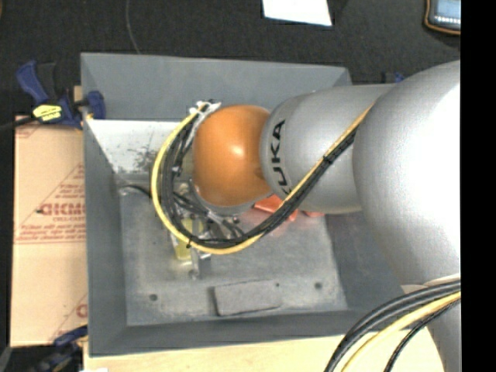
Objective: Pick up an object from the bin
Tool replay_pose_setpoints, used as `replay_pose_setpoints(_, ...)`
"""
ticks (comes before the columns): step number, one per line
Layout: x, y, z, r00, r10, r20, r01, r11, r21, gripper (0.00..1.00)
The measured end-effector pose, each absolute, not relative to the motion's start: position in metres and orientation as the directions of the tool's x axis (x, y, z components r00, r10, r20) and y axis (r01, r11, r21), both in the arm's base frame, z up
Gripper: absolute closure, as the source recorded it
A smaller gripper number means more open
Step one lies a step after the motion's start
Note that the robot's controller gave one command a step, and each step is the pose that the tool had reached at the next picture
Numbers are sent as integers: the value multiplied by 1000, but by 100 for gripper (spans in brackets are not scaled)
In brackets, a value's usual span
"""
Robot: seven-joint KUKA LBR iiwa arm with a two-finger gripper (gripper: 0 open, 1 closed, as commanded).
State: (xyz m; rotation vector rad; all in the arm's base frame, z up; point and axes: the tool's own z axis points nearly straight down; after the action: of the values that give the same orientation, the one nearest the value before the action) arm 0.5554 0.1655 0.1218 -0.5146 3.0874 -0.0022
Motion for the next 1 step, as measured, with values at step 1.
replay_pose_setpoints(1,597,156,76,-936,-352,-16,-352,936,0,0)
